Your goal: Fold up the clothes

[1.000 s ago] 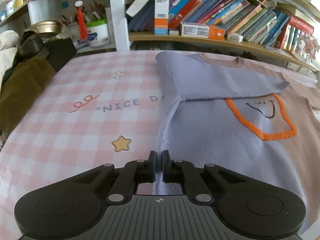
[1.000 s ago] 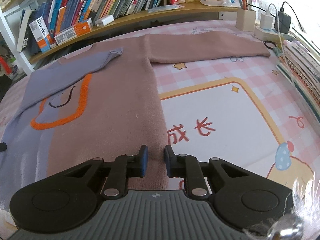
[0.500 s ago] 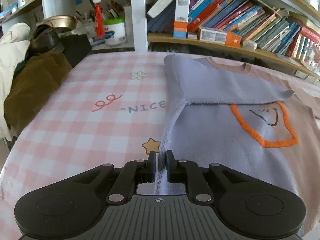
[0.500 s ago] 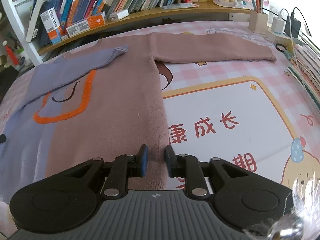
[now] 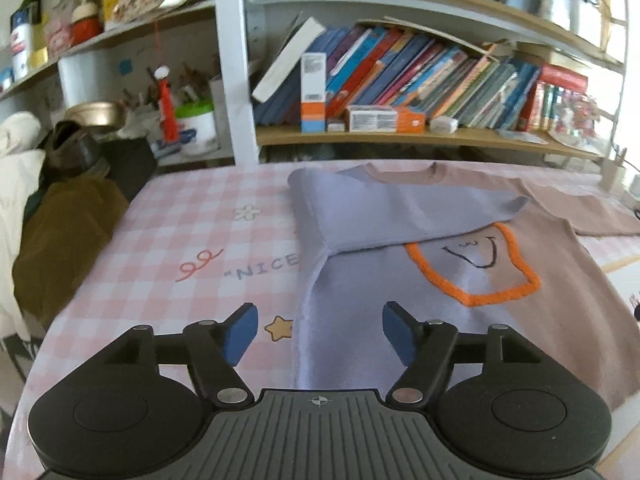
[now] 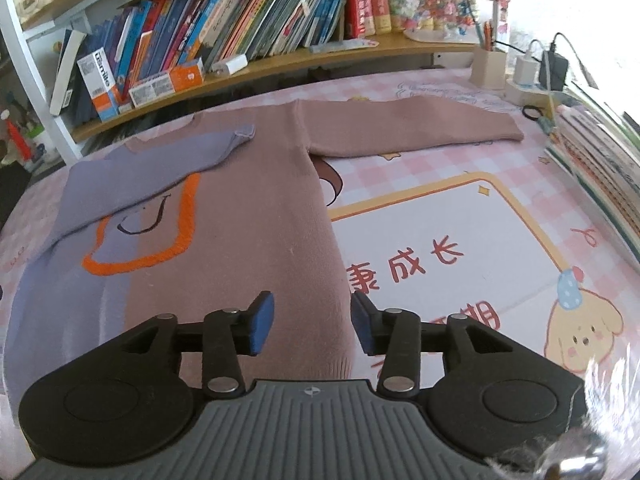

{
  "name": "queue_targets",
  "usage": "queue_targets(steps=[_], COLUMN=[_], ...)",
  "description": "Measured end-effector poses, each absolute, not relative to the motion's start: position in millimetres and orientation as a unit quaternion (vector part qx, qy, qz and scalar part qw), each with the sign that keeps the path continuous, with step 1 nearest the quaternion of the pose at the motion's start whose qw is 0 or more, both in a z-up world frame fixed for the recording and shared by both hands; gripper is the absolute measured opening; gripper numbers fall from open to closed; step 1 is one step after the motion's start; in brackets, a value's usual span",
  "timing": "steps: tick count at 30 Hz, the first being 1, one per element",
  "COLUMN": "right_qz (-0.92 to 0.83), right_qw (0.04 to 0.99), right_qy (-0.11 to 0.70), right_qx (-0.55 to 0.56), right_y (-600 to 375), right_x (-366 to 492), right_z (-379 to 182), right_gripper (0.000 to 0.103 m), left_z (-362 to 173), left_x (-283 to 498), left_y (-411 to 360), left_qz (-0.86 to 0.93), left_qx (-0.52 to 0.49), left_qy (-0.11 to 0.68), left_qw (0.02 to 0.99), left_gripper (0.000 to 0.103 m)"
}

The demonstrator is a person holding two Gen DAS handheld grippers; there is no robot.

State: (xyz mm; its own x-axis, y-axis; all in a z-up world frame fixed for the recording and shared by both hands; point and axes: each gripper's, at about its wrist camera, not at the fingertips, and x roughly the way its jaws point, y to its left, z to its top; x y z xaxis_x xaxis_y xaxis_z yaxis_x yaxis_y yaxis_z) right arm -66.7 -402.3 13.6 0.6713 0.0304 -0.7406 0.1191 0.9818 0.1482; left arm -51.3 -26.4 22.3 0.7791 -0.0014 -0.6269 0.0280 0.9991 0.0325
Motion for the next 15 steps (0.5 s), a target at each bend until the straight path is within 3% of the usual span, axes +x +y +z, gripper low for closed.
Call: queue_targets(steps=[15], right_qz=[-0.123], right_qw=[0.909], right_qy=[0.383], right_qx=[0.107], right_y=[-460.3], right_x=[-99.9], right_z=[28.7], right_gripper=[0.057], left_z=[5.6], left_x=[-53.9], left_y=[-39.4], left_qz=[-0.034], left_qx=[0.006], left_qy=[0.355], left_qw=[0.934], left_gripper=[0.084])
